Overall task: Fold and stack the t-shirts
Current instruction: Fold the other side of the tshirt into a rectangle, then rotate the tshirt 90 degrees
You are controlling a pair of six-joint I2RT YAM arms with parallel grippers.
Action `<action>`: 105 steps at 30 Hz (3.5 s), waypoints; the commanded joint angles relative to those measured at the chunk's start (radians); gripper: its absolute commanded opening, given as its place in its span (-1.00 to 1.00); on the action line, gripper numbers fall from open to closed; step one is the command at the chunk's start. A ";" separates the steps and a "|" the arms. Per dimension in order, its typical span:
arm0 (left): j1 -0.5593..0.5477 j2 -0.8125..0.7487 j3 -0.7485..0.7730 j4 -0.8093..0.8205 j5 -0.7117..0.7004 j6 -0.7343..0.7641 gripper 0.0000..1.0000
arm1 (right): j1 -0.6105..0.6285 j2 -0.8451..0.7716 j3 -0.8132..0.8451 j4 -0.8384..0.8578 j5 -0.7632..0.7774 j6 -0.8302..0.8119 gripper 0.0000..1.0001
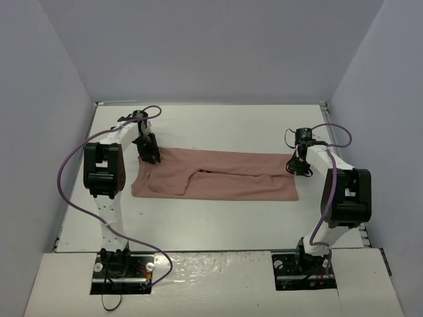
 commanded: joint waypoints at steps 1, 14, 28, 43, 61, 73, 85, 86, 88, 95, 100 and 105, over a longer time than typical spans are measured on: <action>0.004 -0.076 0.066 0.025 0.014 0.005 -0.26 | 0.008 -0.061 0.092 -0.038 0.000 -0.014 -0.41; -0.080 -0.188 -0.032 0.066 -0.006 -0.073 0.03 | 0.116 0.027 0.251 -0.035 -0.079 -0.042 -0.28; -0.084 0.039 0.044 0.163 -0.062 -0.072 0.02 | 0.103 0.187 0.164 0.089 -0.055 -0.041 -0.34; -0.082 -0.028 0.260 0.170 -0.013 0.048 0.21 | 0.134 0.094 0.168 0.100 -0.076 -0.060 -0.34; -0.010 -0.196 -0.133 0.121 -0.023 0.257 0.34 | 0.151 -0.030 0.074 0.101 -0.219 -0.098 -0.35; -0.012 -0.232 -0.125 0.073 -0.018 0.212 -0.79 | 0.151 -0.023 0.065 0.103 -0.214 -0.106 -0.35; -0.012 -0.329 -0.131 -0.113 -0.067 0.048 -0.81 | 0.151 -0.015 0.072 0.103 -0.217 -0.103 -0.35; -0.009 -0.326 -0.154 -0.116 -0.078 0.043 -0.68 | 0.151 -0.015 0.073 0.103 -0.219 -0.103 -0.35; -0.009 -0.314 -0.171 -0.122 -0.095 0.042 -0.52 | 0.151 -0.017 0.073 0.103 -0.220 -0.103 -0.35; -0.004 -0.303 -0.100 -0.125 -0.087 0.052 -0.09 | 0.151 -0.026 0.064 0.101 -0.216 -0.108 -0.35; -0.019 -0.258 0.063 -0.122 0.028 0.053 -0.14 | 0.151 -0.029 0.069 0.101 -0.221 -0.105 -0.35; -0.047 -0.154 0.194 -0.105 0.157 0.013 -0.24 | 0.151 -0.025 0.078 0.101 -0.228 -0.094 -0.35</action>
